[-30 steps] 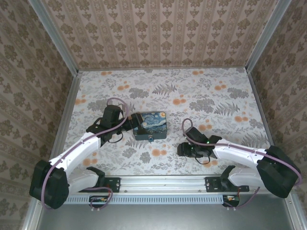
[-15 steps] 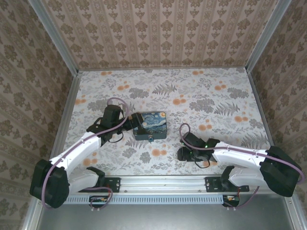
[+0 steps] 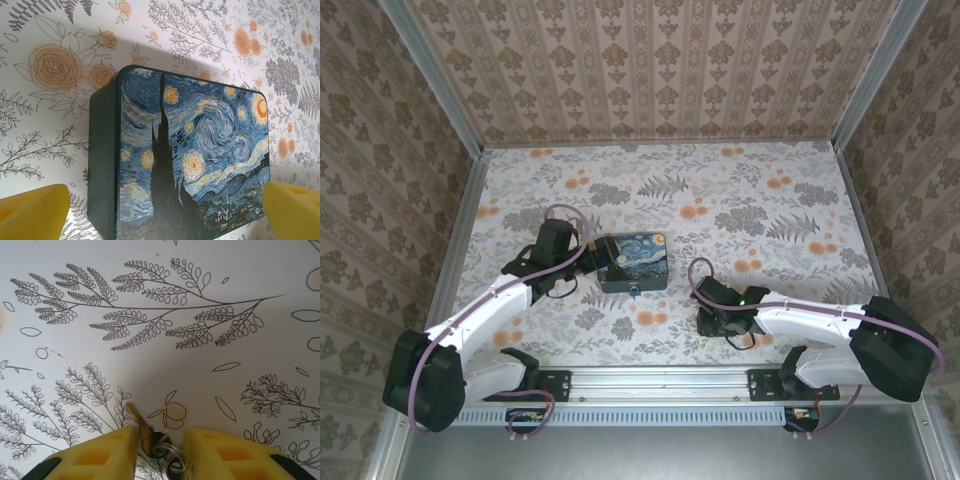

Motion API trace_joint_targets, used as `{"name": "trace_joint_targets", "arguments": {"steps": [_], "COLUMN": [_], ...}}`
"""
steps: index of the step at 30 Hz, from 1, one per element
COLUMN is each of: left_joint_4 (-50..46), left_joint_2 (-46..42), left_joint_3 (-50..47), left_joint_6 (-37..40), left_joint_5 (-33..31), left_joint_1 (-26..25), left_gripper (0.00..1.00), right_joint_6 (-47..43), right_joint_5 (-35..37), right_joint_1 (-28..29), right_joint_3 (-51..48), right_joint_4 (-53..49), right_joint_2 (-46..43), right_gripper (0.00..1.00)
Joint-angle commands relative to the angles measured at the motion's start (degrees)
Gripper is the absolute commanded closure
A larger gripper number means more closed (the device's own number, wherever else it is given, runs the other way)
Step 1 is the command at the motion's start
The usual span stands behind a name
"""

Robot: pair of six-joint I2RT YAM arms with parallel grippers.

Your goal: Unlock a padlock with a key

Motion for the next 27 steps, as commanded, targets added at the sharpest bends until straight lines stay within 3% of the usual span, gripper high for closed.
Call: {"name": "trace_joint_targets", "arguments": {"steps": [1, 8, 19, 27], "left_joint_4": [-1.30, -2.80, -4.18, -4.09], "left_joint_2": [0.37, 0.92, 1.07, 1.23], "left_joint_3": [1.94, 2.69, 3.93, 4.22], "left_joint_6": [1.05, -0.01, 0.60, 1.70], "left_joint_5": [-0.72, -2.64, -1.40, -0.24], "left_joint_1": [0.15, 0.30, 0.26, 0.30], "left_gripper": [0.00, 0.00, 0.00, 0.00], "right_joint_6": [-0.06, -0.04, -0.19, 0.36], "right_joint_5": [-1.12, -1.25, -1.67, -2.72], "right_joint_1": [0.80, 1.82, 1.77, 0.36], "right_joint_3": [-2.64, -2.64, -2.99, -2.81], "right_joint_4": [1.37, 3.44, 6.98, 7.71], "right_joint_2": [4.26, 6.68, 6.67, 0.31], "right_gripper": [0.68, 0.75, 1.00, 1.00]}}
